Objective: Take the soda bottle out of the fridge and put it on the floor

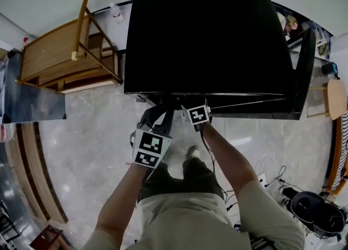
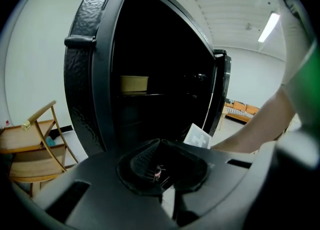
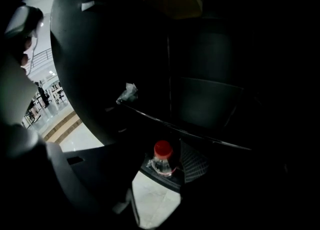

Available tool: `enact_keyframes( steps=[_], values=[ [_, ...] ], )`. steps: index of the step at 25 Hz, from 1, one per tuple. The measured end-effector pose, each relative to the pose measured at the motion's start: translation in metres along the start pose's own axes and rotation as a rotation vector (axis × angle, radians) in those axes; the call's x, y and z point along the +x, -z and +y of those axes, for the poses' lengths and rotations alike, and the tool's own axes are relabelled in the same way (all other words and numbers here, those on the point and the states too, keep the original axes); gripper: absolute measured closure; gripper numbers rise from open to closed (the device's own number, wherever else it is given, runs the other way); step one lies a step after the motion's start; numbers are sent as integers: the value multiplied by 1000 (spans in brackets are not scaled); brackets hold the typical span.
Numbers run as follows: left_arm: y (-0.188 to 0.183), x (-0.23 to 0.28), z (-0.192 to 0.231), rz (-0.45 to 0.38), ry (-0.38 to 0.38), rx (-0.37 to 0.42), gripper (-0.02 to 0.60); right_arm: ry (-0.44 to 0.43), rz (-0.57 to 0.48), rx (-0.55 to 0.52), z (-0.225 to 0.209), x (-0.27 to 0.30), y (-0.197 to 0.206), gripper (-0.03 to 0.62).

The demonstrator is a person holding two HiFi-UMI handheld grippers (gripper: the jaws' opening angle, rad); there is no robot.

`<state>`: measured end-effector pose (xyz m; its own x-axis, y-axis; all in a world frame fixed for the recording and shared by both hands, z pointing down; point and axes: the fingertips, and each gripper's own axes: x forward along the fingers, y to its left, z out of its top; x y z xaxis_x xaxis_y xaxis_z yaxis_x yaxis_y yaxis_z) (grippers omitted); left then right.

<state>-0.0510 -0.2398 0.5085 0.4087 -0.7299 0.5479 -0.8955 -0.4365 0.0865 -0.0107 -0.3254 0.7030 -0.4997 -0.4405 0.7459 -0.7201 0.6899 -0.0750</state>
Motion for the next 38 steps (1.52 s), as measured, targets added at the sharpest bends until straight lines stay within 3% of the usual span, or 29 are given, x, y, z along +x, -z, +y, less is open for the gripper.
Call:
enact_keyframes(
  steps=[10, 14, 23, 29, 38],
  values=[
    [14, 2, 8, -1, -17, -21, 574, -2, 53, -19, -7, 37, 20, 413],
    [21, -1, 12, 19, -32, -11, 574, -20, 45, 5, -4, 42, 23, 444],
    [38, -11, 14, 66, -37, -9, 574, -24, 42, -77, -2, 36, 22, 474],
    [43, -20, 11, 89, -43, -12, 574, -28, 43, -93, 2, 17, 17, 480],
    [13, -54, -1, 67, -50, 11, 574, -51, -5, -193, 28, -53, -15, 482]
  ],
)
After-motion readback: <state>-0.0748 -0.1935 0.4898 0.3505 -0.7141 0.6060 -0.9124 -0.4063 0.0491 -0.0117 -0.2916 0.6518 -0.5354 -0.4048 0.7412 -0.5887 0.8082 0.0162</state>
